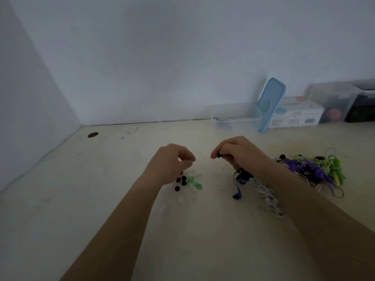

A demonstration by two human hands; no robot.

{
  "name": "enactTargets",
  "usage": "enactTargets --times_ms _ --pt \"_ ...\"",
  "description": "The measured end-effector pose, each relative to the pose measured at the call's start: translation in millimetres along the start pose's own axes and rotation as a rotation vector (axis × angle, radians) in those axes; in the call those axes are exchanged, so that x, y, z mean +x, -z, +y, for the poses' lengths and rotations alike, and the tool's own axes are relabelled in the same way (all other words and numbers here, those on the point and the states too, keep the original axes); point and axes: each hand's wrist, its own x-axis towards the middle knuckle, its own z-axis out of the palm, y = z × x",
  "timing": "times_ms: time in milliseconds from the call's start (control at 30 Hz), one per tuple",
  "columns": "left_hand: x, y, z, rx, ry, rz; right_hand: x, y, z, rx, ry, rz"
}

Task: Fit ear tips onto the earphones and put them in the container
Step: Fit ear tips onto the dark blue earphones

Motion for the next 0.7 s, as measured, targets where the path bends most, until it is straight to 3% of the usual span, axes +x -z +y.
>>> enactTargets --times_ms 100,233,533,600,700 --pt "3.8 -9.1 5.1 0.133 -0.049 -0.118 0.0 -1.0 7.8 0.144 -0.026 0.009" --pt "7.3 -20.3 12.0 0.198 -0.042 -0.123 -2.2 2.3 15.1 0.285 -0.038 0.048" --pt "11.3 -28.6 14.9 0.267 -0.054 -0.096 -11.2 0.5 20.2 0.194 0.032 0.047" --pt "12.4 -30.9 12.2 0.212 -0.077 -0.046 -12.3 -0.2 20.2 0.174 0.034 0.046" --pt "7.1 -31.8 15.6 -0.122 -0.106 0.131 -15.4 0.8 19.3 0.16 0.05 0.039"
